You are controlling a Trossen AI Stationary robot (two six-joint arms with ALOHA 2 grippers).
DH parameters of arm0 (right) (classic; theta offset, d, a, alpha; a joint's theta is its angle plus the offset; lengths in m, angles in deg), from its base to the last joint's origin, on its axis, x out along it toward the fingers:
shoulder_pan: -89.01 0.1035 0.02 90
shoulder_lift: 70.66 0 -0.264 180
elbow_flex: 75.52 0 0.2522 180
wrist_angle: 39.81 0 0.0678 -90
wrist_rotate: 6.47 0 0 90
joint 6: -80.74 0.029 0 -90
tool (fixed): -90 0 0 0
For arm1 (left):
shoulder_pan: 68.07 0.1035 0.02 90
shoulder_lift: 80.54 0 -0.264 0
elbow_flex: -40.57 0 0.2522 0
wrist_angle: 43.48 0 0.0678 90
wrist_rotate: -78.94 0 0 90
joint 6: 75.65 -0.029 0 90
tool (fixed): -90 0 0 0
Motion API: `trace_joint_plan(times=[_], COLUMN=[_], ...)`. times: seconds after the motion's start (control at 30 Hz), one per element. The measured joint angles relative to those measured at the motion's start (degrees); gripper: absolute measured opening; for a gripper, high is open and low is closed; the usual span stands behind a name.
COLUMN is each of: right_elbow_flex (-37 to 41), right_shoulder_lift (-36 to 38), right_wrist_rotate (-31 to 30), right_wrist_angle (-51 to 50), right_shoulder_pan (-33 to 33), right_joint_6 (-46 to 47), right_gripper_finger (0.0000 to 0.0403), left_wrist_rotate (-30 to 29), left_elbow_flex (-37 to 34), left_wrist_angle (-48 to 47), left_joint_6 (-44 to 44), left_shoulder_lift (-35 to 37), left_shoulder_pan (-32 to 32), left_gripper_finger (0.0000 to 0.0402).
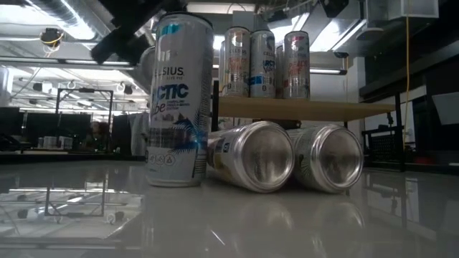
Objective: Place canned beverage on shelf
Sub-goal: Put the orange soda can on the shelf
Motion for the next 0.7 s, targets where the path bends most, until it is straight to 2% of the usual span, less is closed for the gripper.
trace_joint_plan(times=[0.47,0.7], right_elbow_flex=[0.0,0.0], right_shoulder_lift=[0.0,0.0], right_wrist_rotate=[-0.49,-0.52], right_wrist_angle=[-0.01,0.0], right_shoulder_pan=[0.0,0.0], right_joint_6=[0.0,-0.11], right_gripper_finger=[0.0317,0.0317], left_wrist_rotate=[-4.71,-6.35], left_elbow_flex=[0.0,0.02], left_wrist_angle=[13.16,25.17], left_joint_6=[-13.61,-26.92], left_shoulder_lift=[0.0,0.0], left_shoulder_pan=[3.43,4.26], left_gripper_finger=[0.0236,0.0236])
